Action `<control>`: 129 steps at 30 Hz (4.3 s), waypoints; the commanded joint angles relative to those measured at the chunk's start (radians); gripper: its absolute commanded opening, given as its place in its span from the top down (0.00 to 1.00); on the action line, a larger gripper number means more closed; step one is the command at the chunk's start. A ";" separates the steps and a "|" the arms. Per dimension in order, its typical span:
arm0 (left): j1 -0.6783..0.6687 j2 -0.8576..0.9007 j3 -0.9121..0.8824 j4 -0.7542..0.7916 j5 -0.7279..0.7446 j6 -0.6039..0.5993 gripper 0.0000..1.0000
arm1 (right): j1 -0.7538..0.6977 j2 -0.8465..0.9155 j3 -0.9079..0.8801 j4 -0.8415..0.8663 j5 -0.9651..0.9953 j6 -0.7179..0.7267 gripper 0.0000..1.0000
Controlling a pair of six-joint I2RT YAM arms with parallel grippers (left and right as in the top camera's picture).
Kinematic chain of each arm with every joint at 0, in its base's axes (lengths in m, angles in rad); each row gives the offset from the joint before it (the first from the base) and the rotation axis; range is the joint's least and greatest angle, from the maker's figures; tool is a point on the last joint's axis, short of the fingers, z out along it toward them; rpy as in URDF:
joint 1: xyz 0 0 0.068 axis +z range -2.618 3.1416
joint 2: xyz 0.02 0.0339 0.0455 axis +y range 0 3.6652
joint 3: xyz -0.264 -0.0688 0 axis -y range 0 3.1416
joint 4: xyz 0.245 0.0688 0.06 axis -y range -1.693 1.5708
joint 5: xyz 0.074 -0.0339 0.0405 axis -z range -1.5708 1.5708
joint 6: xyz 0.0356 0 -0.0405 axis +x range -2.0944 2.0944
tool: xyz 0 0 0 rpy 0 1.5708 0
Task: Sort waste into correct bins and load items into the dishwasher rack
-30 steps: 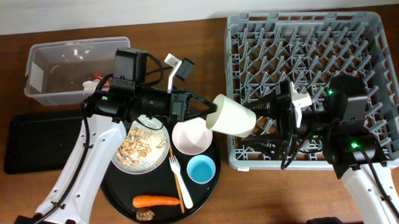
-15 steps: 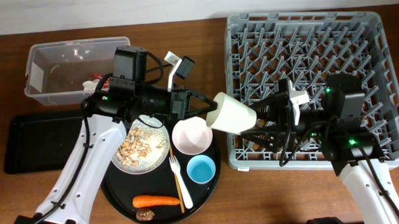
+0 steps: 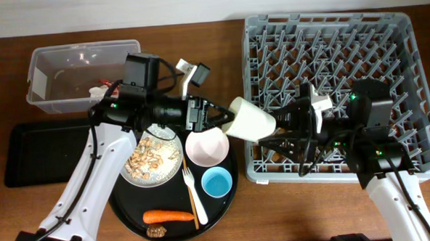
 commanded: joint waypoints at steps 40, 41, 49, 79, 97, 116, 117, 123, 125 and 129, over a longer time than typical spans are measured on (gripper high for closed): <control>0.124 0.008 0.008 -0.370 -0.862 0.054 0.49 | -0.565 0.439 0.525 -0.900 1.480 0.359 0.88; 0.124 0.008 0.008 -0.370 -0.862 0.054 0.49 | -0.566 0.459 0.525 -0.899 1.472 0.359 0.88; 0.124 0.008 0.008 -0.371 -0.862 0.054 0.49 | -0.566 0.537 0.526 -0.875 1.402 0.359 0.22; -0.168 0.008 -0.129 -0.494 -0.869 0.023 0.39 | -0.092 0.328 0.679 -1.136 1.032 0.133 0.02; -0.235 0.011 -0.304 -0.337 -0.869 0.004 1.00 | -0.092 0.328 0.679 -1.146 1.033 0.132 0.01; 0.185 -0.098 -0.013 -0.211 -0.193 0.121 1.00 | -0.092 0.343 0.679 -1.163 0.695 -0.212 0.02; 0.227 -0.095 -0.013 -0.193 -0.122 0.121 1.00 | -0.092 0.350 0.679 -1.165 0.631 -0.269 0.01; 0.318 -0.085 -0.013 -0.126 0.183 0.121 1.00 | -0.078 0.374 0.679 -1.190 0.224 -0.605 0.01; 0.315 -0.085 -0.013 -0.122 0.205 0.121 1.00 | -0.048 0.379 0.679 -1.183 0.170 -0.637 0.01; 0.284 -0.085 -0.013 -0.122 0.223 0.121 1.00 | 0.028 0.383 0.679 -1.125 0.169 -0.639 0.01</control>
